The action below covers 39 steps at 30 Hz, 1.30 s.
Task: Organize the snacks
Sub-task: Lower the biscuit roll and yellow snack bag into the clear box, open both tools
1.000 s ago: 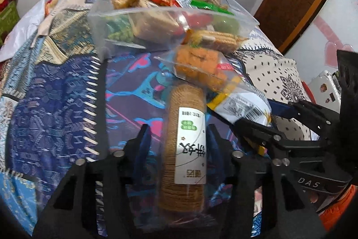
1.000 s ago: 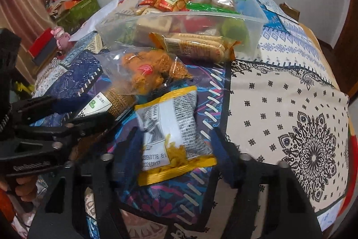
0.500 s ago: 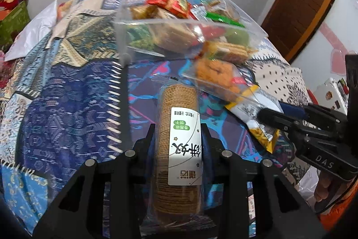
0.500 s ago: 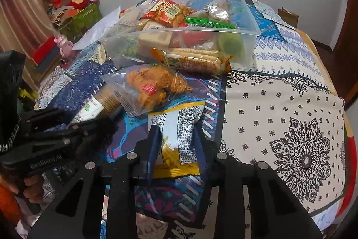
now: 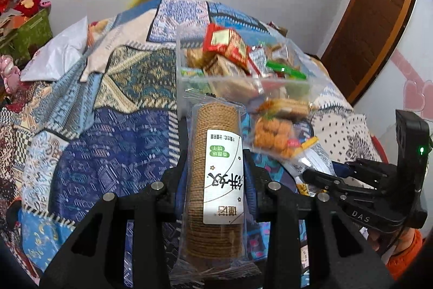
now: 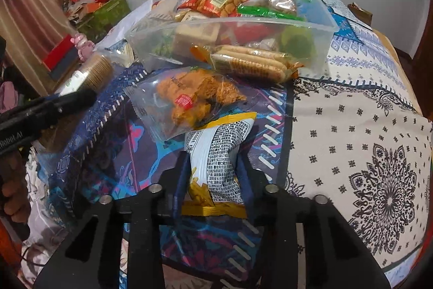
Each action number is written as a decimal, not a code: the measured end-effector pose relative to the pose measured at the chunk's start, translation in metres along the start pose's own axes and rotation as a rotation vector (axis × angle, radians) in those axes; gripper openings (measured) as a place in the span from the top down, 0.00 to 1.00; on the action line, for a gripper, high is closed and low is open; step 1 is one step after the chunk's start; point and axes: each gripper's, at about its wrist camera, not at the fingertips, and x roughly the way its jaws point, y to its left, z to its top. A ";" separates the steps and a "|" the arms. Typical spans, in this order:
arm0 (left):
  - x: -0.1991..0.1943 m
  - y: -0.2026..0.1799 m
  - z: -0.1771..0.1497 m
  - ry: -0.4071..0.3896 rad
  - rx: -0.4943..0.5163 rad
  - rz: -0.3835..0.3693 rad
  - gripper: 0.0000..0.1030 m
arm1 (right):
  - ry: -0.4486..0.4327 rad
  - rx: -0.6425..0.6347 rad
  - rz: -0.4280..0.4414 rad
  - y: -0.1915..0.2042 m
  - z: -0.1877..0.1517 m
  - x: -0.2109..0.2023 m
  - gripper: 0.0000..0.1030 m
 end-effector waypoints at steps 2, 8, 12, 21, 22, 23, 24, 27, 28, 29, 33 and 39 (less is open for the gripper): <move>-0.003 -0.001 0.006 -0.019 0.001 -0.001 0.65 | -0.019 -0.005 -0.031 -0.002 0.002 -0.006 0.73; -0.012 -0.002 0.031 -0.080 0.001 -0.006 0.65 | -0.097 0.005 -0.059 -0.014 0.019 -0.033 0.73; -0.012 -0.003 0.048 -0.107 0.001 -0.006 0.65 | -0.158 0.006 -0.066 -0.018 0.037 -0.048 0.73; 0.000 -0.006 0.089 -0.162 0.012 0.004 0.65 | -0.256 -0.007 -0.057 -0.016 0.081 -0.054 0.73; 0.004 -0.004 0.094 -0.168 0.010 0.009 0.65 | -0.263 -0.007 -0.056 -0.015 0.087 -0.053 0.73; 0.007 -0.003 0.099 -0.171 0.007 0.014 0.65 | -0.268 -0.006 -0.052 -0.016 0.090 -0.052 0.73; 0.009 -0.001 0.102 -0.173 0.002 0.017 0.65 | -0.273 -0.005 -0.048 -0.016 0.095 -0.050 0.73; 0.022 0.006 0.113 -0.171 -0.014 0.026 0.65 | -0.283 -0.004 -0.043 -0.015 0.106 -0.042 0.73; 0.026 0.007 0.117 -0.170 -0.018 0.030 0.65 | -0.285 -0.002 -0.038 -0.015 0.111 -0.038 0.73; 0.030 0.009 0.120 -0.168 -0.021 0.033 0.65 | -0.284 -0.002 -0.034 -0.014 0.113 -0.036 0.73; 0.049 0.015 0.130 -0.157 -0.029 0.033 0.65 | -0.273 -0.004 -0.022 -0.013 0.126 -0.018 0.73; 0.081 0.018 0.138 -0.125 -0.036 0.034 0.65 | -0.240 -0.016 -0.006 -0.009 0.136 0.006 0.73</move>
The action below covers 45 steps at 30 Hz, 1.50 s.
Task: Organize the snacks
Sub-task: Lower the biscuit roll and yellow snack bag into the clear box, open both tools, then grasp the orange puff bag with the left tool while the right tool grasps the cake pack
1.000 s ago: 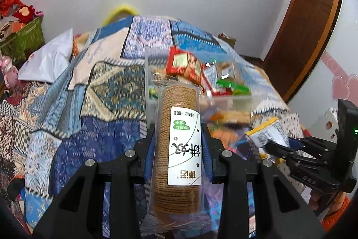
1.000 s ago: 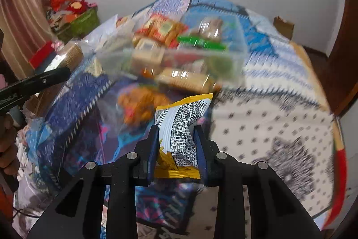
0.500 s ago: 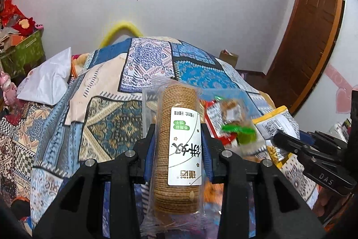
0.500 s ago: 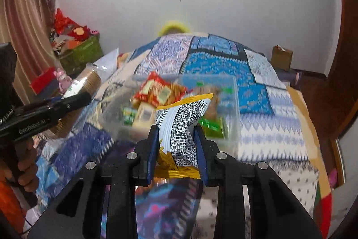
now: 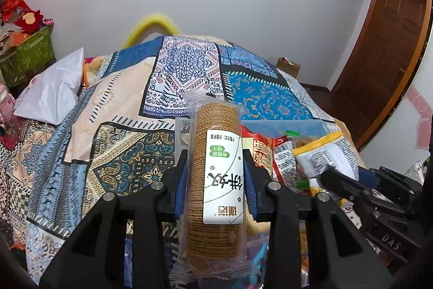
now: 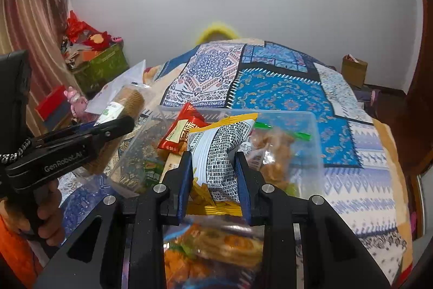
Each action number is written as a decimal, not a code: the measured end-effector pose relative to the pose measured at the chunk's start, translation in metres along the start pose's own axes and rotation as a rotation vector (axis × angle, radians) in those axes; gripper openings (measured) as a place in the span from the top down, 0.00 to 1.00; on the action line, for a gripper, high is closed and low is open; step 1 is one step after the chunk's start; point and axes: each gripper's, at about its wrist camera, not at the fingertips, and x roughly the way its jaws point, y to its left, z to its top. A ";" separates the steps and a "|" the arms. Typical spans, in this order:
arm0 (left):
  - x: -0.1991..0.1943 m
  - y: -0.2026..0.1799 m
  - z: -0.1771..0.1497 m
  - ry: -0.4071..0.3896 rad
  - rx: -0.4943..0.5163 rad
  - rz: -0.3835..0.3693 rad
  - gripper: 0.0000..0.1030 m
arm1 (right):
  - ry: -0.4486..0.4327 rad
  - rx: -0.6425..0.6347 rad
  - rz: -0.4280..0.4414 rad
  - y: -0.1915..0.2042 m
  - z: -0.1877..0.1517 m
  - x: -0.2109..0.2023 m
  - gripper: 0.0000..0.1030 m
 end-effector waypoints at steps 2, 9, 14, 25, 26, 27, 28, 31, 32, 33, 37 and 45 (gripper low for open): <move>0.011 0.000 0.000 0.012 0.000 0.004 0.65 | 0.013 -0.004 0.002 0.000 0.000 0.007 0.73; 0.037 0.002 -0.002 0.040 -0.006 0.019 0.65 | 0.055 -0.013 0.008 0.000 -0.004 0.029 0.73; 0.047 0.000 -0.006 0.055 0.003 0.026 0.65 | 0.068 -0.004 0.014 -0.003 -0.007 0.035 0.73; 0.032 -0.006 -0.010 0.068 0.043 0.041 0.64 | 0.103 -0.022 -0.005 0.000 -0.011 0.034 0.71; 0.029 -0.005 -0.010 0.068 0.042 0.037 0.64 | 0.103 -0.025 -0.008 0.001 -0.011 0.032 0.70; 0.025 -0.006 -0.010 0.065 0.044 0.035 0.64 | 0.101 -0.026 -0.012 0.001 -0.011 0.030 0.69; 0.020 -0.007 -0.010 0.060 0.047 0.034 0.64 | 0.100 -0.026 -0.014 0.001 -0.011 0.028 0.65; 0.007 -0.009 -0.010 0.048 0.051 0.029 0.62 | 0.082 -0.017 -0.012 0.000 -0.011 0.016 0.58; 0.002 -0.010 -0.010 0.044 0.050 0.025 0.62 | 0.077 -0.015 -0.013 0.000 -0.010 0.013 0.58; -0.004 -0.012 -0.010 0.040 0.051 0.021 0.62 | 0.073 -0.016 -0.013 -0.001 -0.009 0.010 0.57; -0.026 -0.018 -0.013 0.023 0.061 0.013 0.51 | 0.045 -0.015 -0.022 -0.002 -0.008 -0.009 0.56; -0.052 -0.037 -0.039 0.044 0.104 -0.001 0.35 | 0.003 -0.011 -0.046 -0.008 -0.017 -0.045 0.44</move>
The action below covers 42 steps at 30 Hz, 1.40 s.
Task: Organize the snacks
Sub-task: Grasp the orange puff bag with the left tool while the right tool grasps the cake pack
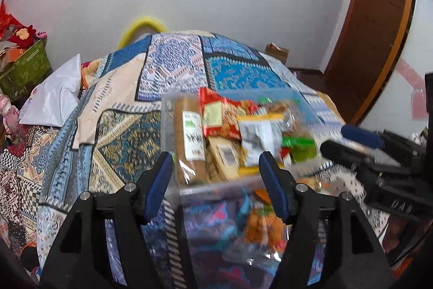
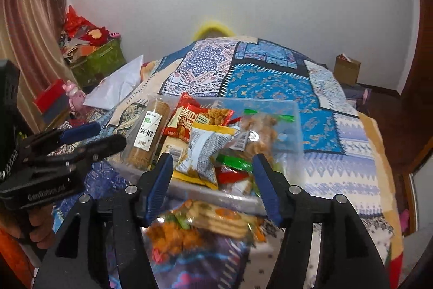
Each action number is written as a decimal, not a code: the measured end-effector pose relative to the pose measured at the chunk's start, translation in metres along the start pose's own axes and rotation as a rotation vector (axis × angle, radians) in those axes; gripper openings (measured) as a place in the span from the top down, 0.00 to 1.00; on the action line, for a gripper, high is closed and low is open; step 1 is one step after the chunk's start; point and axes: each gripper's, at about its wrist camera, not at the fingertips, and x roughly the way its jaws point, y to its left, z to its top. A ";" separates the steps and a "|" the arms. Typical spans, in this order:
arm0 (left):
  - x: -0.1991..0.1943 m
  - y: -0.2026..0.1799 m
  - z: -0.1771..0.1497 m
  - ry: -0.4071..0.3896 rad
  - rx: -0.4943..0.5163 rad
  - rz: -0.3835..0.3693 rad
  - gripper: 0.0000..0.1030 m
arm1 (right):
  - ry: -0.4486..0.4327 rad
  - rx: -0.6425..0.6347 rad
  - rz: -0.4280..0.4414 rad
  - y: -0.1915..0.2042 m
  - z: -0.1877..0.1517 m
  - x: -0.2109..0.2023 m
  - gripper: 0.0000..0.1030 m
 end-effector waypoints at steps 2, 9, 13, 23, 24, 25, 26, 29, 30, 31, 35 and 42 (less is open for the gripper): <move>0.001 -0.005 -0.010 0.026 0.005 -0.007 0.34 | 0.004 -0.001 -0.008 -0.003 -0.006 -0.005 0.44; 0.020 -0.031 -0.042 0.138 0.026 -0.052 0.34 | 0.031 0.013 -0.018 -0.016 -0.027 -0.013 0.43; 0.036 -0.046 -0.056 0.204 0.035 -0.079 0.34 | 0.052 0.035 -0.021 -0.024 -0.040 -0.014 0.43; 0.070 -0.052 -0.067 0.254 0.030 -0.100 0.29 | 0.108 0.050 0.009 -0.030 -0.051 0.004 0.34; 0.072 -0.050 -0.068 0.254 0.023 -0.110 0.29 | 0.112 0.049 0.013 -0.029 -0.052 0.006 0.34; 0.075 -0.050 -0.068 0.255 0.020 -0.116 0.28 | 0.120 0.045 0.020 -0.028 -0.051 0.010 0.34; 0.076 -0.048 -0.070 0.254 0.019 -0.124 0.28 | 0.128 0.041 0.025 -0.027 -0.051 0.013 0.34; 0.075 -0.047 -0.074 0.232 0.021 -0.138 0.28 | 0.156 0.037 0.045 -0.023 -0.050 0.026 0.34; 0.073 -0.046 -0.076 0.226 0.020 -0.142 0.30 | 0.164 0.034 0.049 -0.023 -0.050 0.029 0.34; 0.071 -0.044 -0.079 0.220 0.018 -0.146 0.31 | 0.175 0.029 0.051 -0.021 -0.049 0.033 0.34; 0.061 -0.035 -0.084 0.200 0.005 -0.116 0.40 | 0.205 0.014 0.057 -0.018 -0.047 0.047 0.34; 0.048 -0.001 -0.089 0.193 -0.044 -0.026 0.42 | 0.244 0.007 0.077 -0.010 -0.059 0.052 0.34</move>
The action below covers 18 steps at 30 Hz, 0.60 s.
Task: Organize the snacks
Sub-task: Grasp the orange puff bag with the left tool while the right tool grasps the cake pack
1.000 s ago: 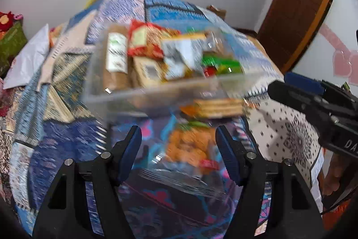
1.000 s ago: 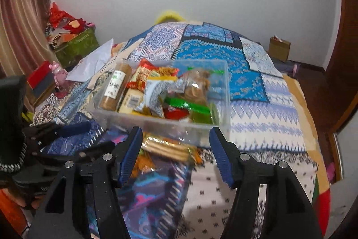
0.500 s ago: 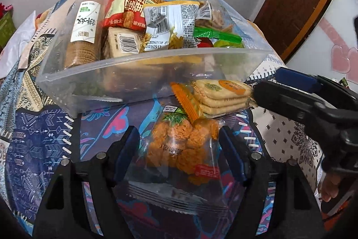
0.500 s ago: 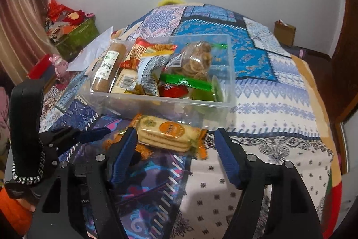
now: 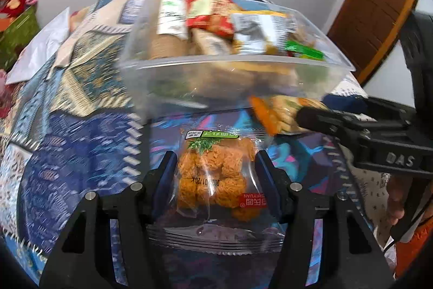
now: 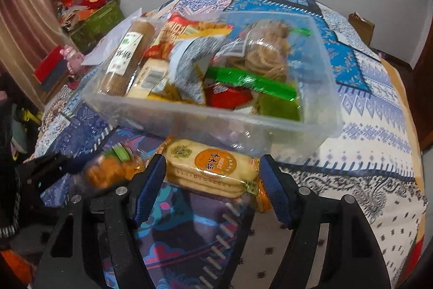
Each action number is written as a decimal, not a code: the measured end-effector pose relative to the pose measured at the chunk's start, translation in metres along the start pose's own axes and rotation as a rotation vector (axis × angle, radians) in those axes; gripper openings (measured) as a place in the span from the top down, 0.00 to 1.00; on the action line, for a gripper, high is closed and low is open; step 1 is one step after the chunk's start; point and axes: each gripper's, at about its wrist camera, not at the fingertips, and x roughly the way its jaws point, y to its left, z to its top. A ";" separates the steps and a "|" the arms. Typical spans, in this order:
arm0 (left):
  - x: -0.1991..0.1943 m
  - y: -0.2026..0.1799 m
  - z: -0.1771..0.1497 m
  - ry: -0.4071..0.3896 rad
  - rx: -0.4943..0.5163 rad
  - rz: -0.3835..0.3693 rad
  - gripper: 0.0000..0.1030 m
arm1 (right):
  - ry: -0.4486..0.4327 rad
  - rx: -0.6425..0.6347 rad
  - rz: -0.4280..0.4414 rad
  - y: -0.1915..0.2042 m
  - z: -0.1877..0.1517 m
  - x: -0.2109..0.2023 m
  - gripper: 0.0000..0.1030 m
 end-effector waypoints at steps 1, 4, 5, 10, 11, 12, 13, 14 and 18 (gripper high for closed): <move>-0.001 0.006 -0.001 -0.002 -0.010 0.008 0.42 | 0.005 -0.001 0.004 0.001 -0.002 0.000 0.34; -0.006 0.019 -0.004 -0.001 -0.042 0.016 0.42 | 0.028 0.006 0.034 0.007 -0.010 -0.001 0.34; -0.008 0.024 -0.005 -0.002 -0.049 0.019 0.42 | 0.036 0.009 0.049 0.009 -0.013 -0.001 0.34; -0.015 0.028 -0.012 0.000 -0.032 0.018 0.42 | 0.031 -0.044 0.046 0.026 -0.021 -0.011 0.34; -0.016 0.027 -0.013 0.000 -0.030 0.018 0.42 | 0.024 -0.056 0.035 0.028 -0.019 -0.013 0.34; -0.017 0.026 -0.014 0.001 -0.027 0.015 0.42 | 0.019 -0.068 0.024 0.029 -0.017 -0.013 0.34; -0.016 0.026 -0.014 0.003 -0.024 0.012 0.42 | 0.016 -0.079 0.017 0.031 -0.013 -0.013 0.34; -0.016 0.026 -0.014 0.004 -0.025 0.011 0.42 | 0.015 -0.089 0.014 0.031 -0.010 -0.012 0.34; -0.009 0.028 -0.014 0.021 -0.036 0.002 0.33 | 0.027 -0.133 0.027 0.037 0.005 0.002 0.31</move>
